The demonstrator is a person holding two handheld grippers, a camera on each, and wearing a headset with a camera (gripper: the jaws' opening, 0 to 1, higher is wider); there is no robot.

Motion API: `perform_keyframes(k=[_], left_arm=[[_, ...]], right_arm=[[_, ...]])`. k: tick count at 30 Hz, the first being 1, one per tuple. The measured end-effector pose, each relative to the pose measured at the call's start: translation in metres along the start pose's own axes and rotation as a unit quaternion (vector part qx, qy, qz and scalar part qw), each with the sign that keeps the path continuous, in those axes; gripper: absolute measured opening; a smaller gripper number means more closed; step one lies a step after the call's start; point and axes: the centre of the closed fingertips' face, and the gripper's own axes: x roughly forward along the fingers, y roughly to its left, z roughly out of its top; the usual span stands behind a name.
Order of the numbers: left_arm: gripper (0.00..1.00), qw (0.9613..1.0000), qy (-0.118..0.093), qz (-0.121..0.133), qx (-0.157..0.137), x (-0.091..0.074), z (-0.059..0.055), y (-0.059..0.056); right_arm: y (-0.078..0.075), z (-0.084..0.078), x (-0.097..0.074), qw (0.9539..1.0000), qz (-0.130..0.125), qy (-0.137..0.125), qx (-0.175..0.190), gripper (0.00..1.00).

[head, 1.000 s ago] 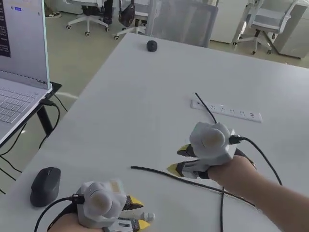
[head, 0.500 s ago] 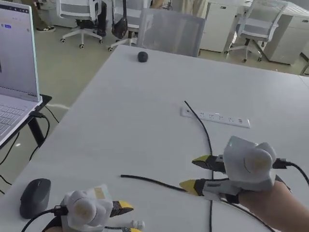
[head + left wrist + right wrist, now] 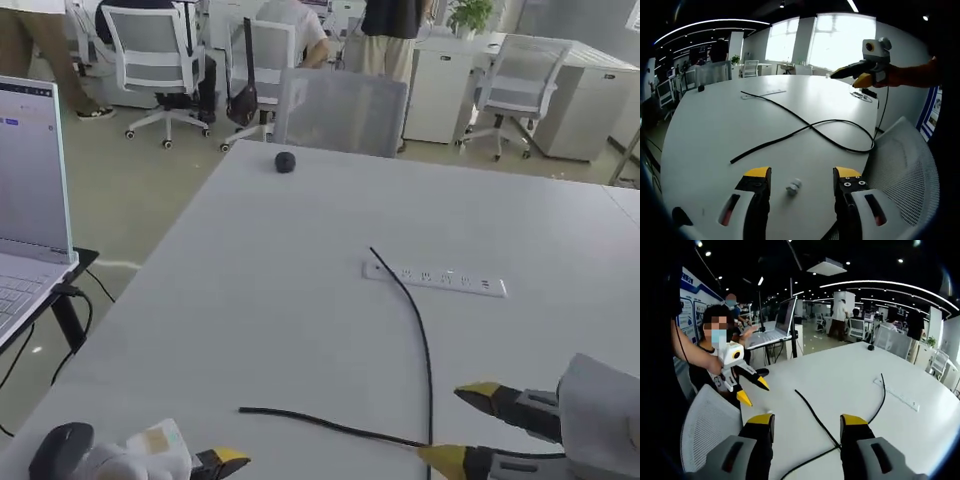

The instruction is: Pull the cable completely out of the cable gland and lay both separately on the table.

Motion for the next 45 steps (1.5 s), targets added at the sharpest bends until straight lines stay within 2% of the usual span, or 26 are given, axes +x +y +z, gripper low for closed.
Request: perform_keyframes(k=[6,8,12,16,19,26,32,41,45], left_arm=[[0.59,0.9993,-0.028,0.008,-0.024,-0.013,0.011,-0.006],[0.6,0.9991,-0.033,0.009,-0.026,-0.016,0.013,-0.007],[0.65,0.9989,-0.032,0.019,-0.028,-0.021,0.011,-0.006],[0.68,0.9986,-0.033,0.026,-0.031,-0.025,0.009,-0.006],[0.7,0.9985,-0.032,0.028,-0.034,-0.026,0.007,-0.007],[0.76,0.9986,-0.026,0.04,-0.021,-0.029,0.001,-0.006],[0.82,0.9979,-0.025,0.054,-0.027,-0.033,-0.001,-0.002],[0.92,0.997,-0.015,0.067,-0.035,-0.034,-0.009,0.001],[0.94,0.9967,-0.017,0.071,-0.035,-0.035,-0.006,0.002]], right_arm=[[-0.004,-0.028,-0.027,0.9986,-0.021,-0.016,0.046,0.58],[-0.005,-0.04,-0.036,0.9964,-0.027,-0.023,0.077,0.6],[-0.005,-0.063,-0.05,0.9939,-0.041,-0.023,0.1,0.66],[-0.002,-0.093,-0.059,0.9919,-0.05,-0.01,0.116,0.73],[0.001,-0.103,-0.063,0.9912,-0.054,-0.007,0.121,0.75],[0.006,-0.107,-0.062,0.9923,-0.05,-0.005,0.113,0.82],[0.014,-0.103,-0.059,0.9928,-0.04,-0.011,0.112,0.88],[0.015,-0.1,-0.057,0.9918,-0.032,-0.02,0.122,0.97],[0.015,-0.103,-0.056,0.9916,-0.03,-0.017,0.124,0.99]])
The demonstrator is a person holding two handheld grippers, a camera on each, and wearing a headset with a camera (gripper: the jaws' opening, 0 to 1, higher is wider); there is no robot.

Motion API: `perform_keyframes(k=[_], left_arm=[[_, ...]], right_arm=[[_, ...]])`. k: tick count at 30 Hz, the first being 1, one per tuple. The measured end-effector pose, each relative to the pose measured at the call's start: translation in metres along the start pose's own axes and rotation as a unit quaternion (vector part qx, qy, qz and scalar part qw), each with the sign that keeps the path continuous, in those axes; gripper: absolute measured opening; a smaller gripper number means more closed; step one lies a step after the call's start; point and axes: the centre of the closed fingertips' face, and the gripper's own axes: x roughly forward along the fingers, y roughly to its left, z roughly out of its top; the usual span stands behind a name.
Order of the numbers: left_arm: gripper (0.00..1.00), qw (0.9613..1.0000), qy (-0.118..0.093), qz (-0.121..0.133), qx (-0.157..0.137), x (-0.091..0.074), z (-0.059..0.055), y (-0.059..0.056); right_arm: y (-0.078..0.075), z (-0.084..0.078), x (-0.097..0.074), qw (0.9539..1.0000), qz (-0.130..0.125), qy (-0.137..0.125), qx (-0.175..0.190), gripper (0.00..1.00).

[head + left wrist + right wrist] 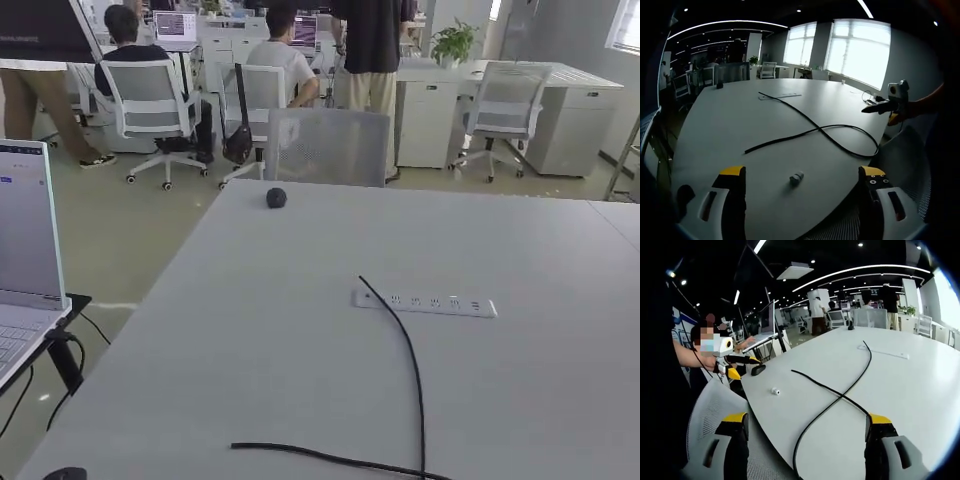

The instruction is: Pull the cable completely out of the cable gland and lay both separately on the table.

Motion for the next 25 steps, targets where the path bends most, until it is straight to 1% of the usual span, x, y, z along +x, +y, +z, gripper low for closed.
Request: perform_keyframes(k=[9,11,13,18,20,22,25], left_arm=[[0.96,1.0,0.009,0.0,0.003,0.0016,-0.0012,0.001],[0.96,1.0,0.007,0.0,0.001,0.0019,0.0007,0.0015],[0.97,1.0,0.002,0.002,0.001,0.0026,0.0032,0.0032],[0.99,1.0,0.003,0.004,-0.002,0.0041,0.0022,0.0054],[0.99,1.0,0.007,0.004,-0.004,0.0043,0.0012,0.0055],[0.99,1.0,0.004,0.004,-0.004,0.0034,0.0027,0.0052],[0.99,1.0,0.006,0.005,-0.003,0.0032,0.0016,0.0062]], right_arm=[[-0.0008,-0.003,0.0001,1.0,0.002,0.009,-0.003,0.99],[-0.0006,-0.0023,0.0003,0.9999,0.002,0.01,-0.004,0.99],[-0.0012,0.0003,0.0004,1.0,0.002,0.006,-0.001,0.98],[0.0011,-0.0022,0.003,0.9999,0.006,0.012,0.001,0.98],[0.0016,-0.003,0.0034,0.9999,0.007,0.014,0.0,0.98],[0.0017,-0.0026,0.0033,0.9999,0.007,0.012,0.0,0.98],[0.0008,-0.0039,0.0034,0.9999,0.008,0.014,0.001,0.98]])
